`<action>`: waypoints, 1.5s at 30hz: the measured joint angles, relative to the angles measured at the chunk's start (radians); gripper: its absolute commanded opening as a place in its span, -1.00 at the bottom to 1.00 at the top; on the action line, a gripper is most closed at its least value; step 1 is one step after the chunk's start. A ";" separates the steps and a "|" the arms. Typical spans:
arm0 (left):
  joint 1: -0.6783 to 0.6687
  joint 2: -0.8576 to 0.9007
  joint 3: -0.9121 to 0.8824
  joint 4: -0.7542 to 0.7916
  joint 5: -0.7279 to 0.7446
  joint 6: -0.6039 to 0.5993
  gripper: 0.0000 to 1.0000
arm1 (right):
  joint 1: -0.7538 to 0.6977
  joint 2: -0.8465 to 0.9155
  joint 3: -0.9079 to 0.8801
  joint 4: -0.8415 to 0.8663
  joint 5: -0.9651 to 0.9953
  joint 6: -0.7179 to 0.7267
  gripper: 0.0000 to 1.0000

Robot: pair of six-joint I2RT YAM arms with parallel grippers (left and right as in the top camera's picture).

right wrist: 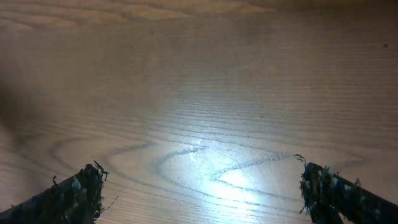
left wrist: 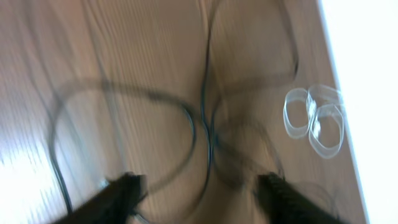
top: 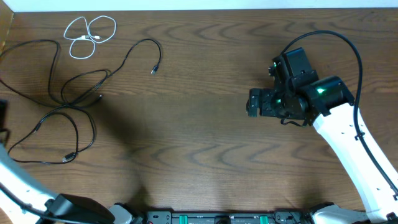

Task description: Untangle cables

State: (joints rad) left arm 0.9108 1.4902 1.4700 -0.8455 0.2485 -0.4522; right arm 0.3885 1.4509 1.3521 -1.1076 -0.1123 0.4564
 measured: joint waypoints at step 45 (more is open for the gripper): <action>0.169 0.539 -0.097 -0.022 -0.413 -0.011 -0.85 | 0.000 0.000 -0.005 0.019 0.000 0.011 0.98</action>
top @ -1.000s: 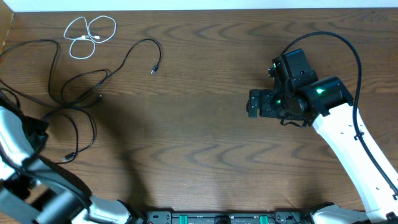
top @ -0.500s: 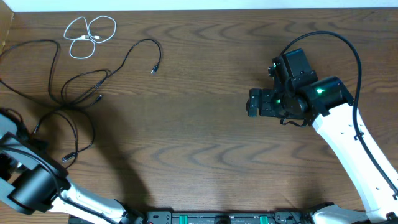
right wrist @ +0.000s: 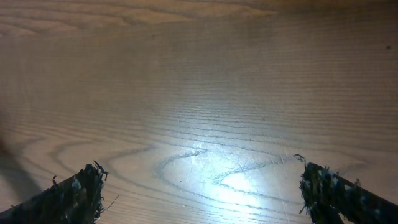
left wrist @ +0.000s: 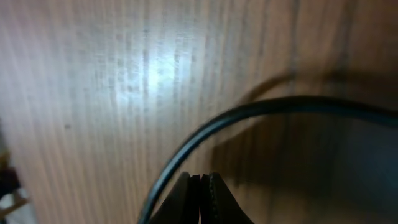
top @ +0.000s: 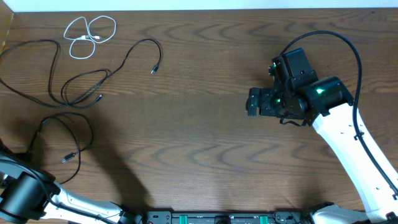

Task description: Untangle cables

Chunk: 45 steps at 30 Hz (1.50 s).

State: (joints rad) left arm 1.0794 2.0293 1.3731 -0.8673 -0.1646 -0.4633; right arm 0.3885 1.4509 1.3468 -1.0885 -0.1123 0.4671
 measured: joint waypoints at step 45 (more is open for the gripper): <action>-1.226 -0.455 0.058 -0.333 0.591 0.221 -0.85 | -0.006 0.000 -0.001 -0.068 -0.034 -0.017 0.99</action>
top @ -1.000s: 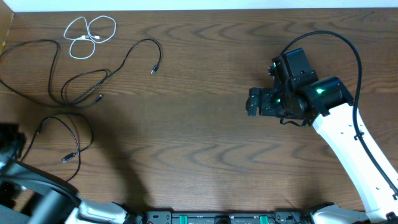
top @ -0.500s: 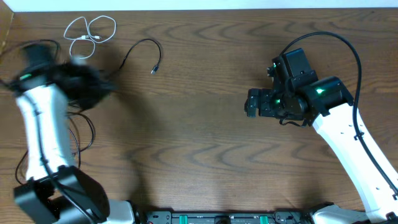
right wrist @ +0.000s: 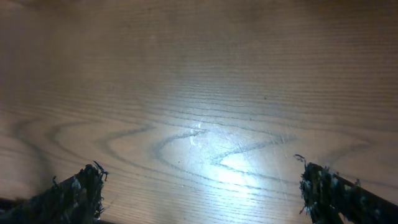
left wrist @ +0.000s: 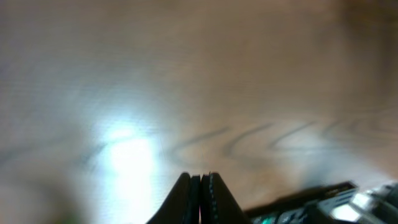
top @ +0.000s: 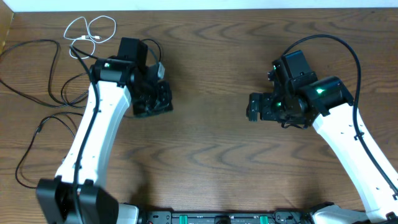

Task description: Untangle cables

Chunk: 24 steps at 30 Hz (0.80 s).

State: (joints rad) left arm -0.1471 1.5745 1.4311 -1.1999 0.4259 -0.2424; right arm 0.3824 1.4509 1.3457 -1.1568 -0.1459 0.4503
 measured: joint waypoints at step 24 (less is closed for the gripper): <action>-0.006 -0.868 -0.109 -0.201 -0.201 -0.044 0.62 | -0.050 -0.110 -0.001 -0.076 -0.055 -0.051 0.99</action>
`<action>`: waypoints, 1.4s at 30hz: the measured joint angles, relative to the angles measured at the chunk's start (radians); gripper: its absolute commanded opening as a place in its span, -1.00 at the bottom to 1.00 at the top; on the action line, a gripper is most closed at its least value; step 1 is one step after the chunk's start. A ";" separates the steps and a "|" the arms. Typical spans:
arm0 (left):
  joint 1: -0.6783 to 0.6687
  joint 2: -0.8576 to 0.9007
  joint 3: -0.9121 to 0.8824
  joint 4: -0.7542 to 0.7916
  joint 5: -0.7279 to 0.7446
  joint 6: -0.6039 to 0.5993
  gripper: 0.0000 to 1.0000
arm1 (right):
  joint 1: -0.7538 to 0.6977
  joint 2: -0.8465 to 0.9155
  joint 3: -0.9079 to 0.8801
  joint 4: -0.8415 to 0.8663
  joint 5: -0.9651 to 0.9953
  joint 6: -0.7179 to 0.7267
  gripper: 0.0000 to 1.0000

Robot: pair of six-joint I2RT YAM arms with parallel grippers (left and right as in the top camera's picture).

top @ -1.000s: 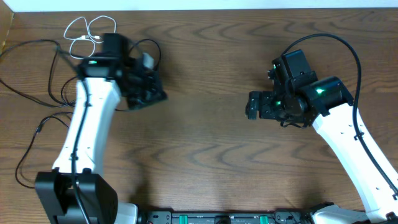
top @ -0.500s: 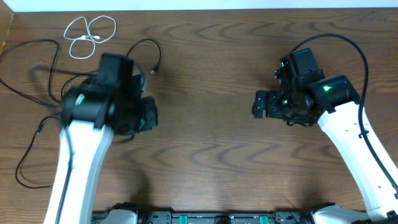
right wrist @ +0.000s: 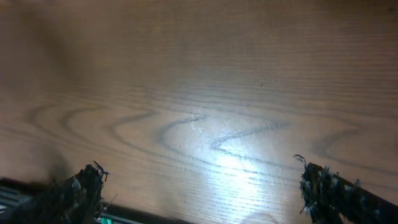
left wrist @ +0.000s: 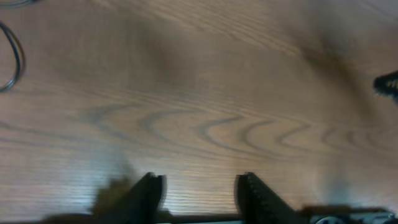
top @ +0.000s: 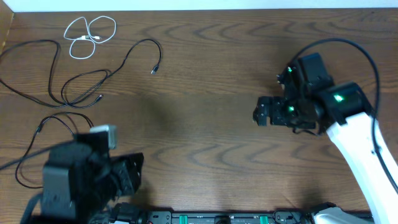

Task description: Untangle cables

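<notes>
Two black cables lie apart at the table's left in the overhead view. A long one (top: 144, 41) winds across the upper left. A shorter loop (top: 59, 116) lies below it, partly hidden by my left arm. A coiled white cable (top: 92, 38) sits at the far left corner. My left gripper (top: 130, 174) (left wrist: 199, 190) is open and empty near the front edge; a bit of black cable (left wrist: 18, 59) shows at its view's left edge. My right gripper (top: 261, 114) (right wrist: 202, 186) hangs open over bare wood at the right.
The wooden table (top: 205, 74) spreads between the two arms. A black rail with green connectors (top: 211, 218) runs along the front edge. The right arm's own black cable (top: 348, 45) arcs above it.
My left arm was stretched over the table's upper left with its gripper shut; now it is drawn back to the front left with the gripper open. The right gripper has shifted slightly right.
My left gripper was open above the crossed black cables at the far left. Then it was shut on the lower cable, whose loop lay apart from the upper one. Later it was shut over bare wood, no cable seen in it. Now it stands open at the front edge.
</notes>
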State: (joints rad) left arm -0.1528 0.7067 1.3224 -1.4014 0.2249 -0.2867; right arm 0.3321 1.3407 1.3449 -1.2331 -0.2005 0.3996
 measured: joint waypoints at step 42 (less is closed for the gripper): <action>0.000 -0.082 -0.005 -0.011 0.000 -0.007 0.87 | 0.059 -0.379 0.000 -0.135 0.088 -0.051 0.99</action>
State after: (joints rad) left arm -0.1528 0.6247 1.3170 -1.4124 0.2253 -0.2939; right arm 0.3908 0.9619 1.3449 -1.3682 -0.1123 0.3481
